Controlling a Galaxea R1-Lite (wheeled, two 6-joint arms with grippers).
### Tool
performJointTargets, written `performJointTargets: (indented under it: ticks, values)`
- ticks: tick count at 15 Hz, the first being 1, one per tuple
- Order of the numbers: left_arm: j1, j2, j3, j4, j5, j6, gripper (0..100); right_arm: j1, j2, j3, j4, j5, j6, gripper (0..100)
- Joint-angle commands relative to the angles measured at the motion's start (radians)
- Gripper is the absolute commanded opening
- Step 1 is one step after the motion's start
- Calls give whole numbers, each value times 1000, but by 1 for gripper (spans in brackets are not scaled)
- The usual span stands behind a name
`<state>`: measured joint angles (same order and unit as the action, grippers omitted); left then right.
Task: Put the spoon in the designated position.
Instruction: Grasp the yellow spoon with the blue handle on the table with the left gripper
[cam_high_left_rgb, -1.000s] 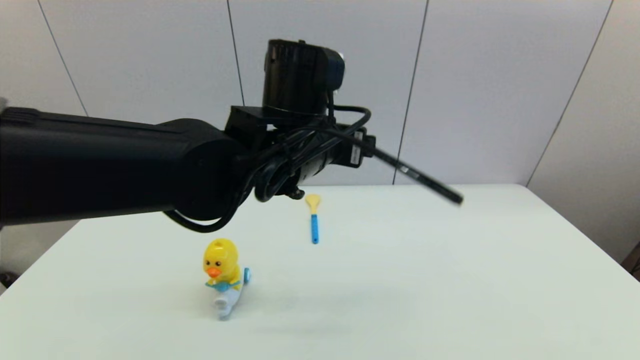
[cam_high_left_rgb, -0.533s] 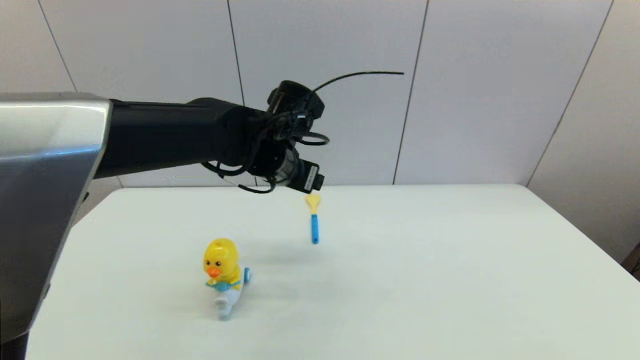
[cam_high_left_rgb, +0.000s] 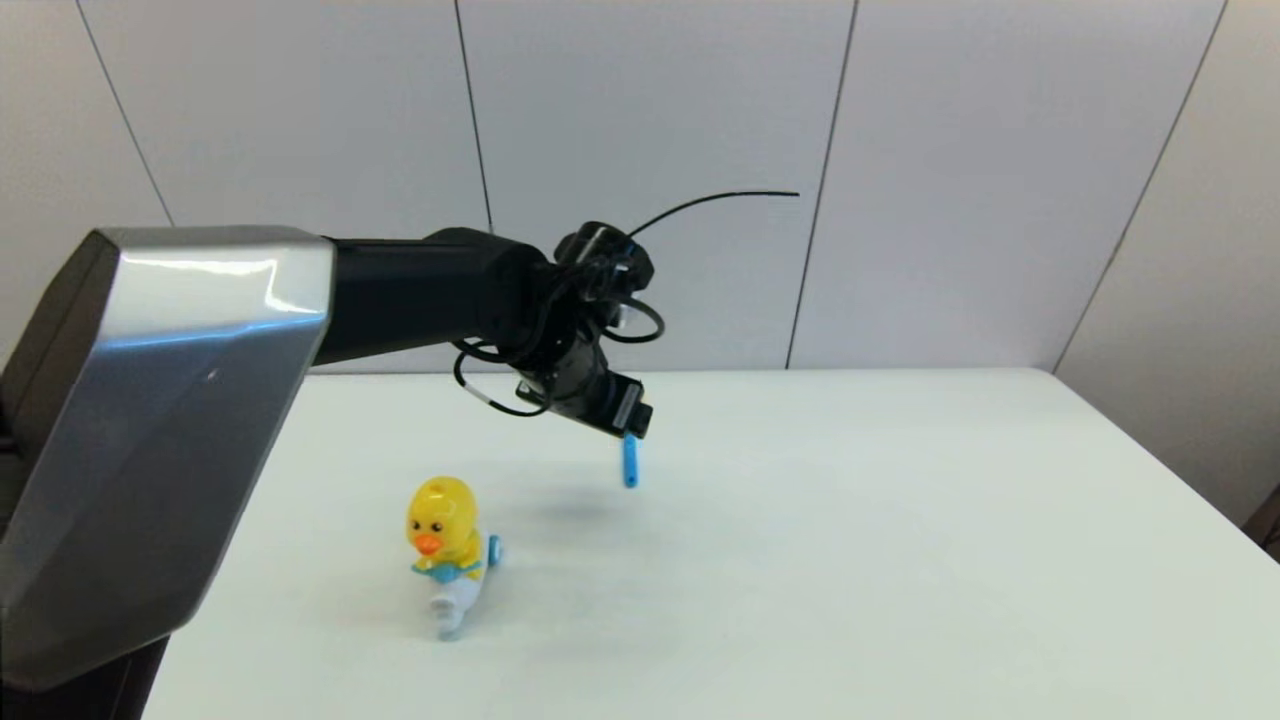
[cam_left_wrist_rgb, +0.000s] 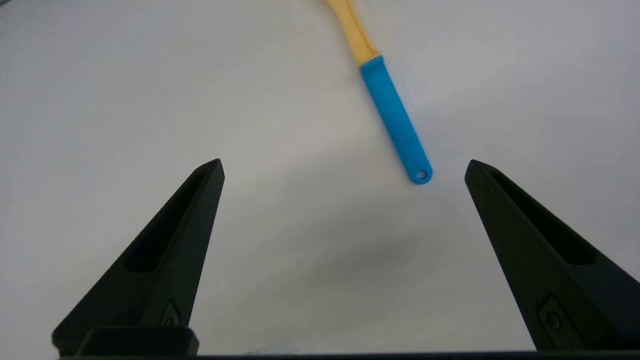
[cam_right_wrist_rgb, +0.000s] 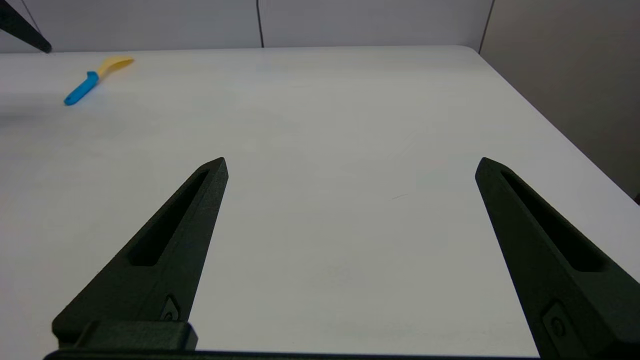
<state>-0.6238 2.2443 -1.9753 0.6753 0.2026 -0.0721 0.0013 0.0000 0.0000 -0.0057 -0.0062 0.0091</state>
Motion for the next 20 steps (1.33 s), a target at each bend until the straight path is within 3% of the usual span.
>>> performJointTargets:
  ticks: [1,7,9,11,20]
  values:
    - [-20,31,0,-63,3,-8,100,0,2,2,0,0,0,100]
    - [-20,109,0,-188,14,-8,100,0,2,2,0,0,0,100]
    - [-20,126,0,-186,72,-17,100,0,2,2,0,0,0,100]
    - [-20,140,1,-183,136,-72,100,0,2,2,0,0,0,100]
    - [-71,176,1,-270,143,-308,100,0,2,2,0,0,0,100]
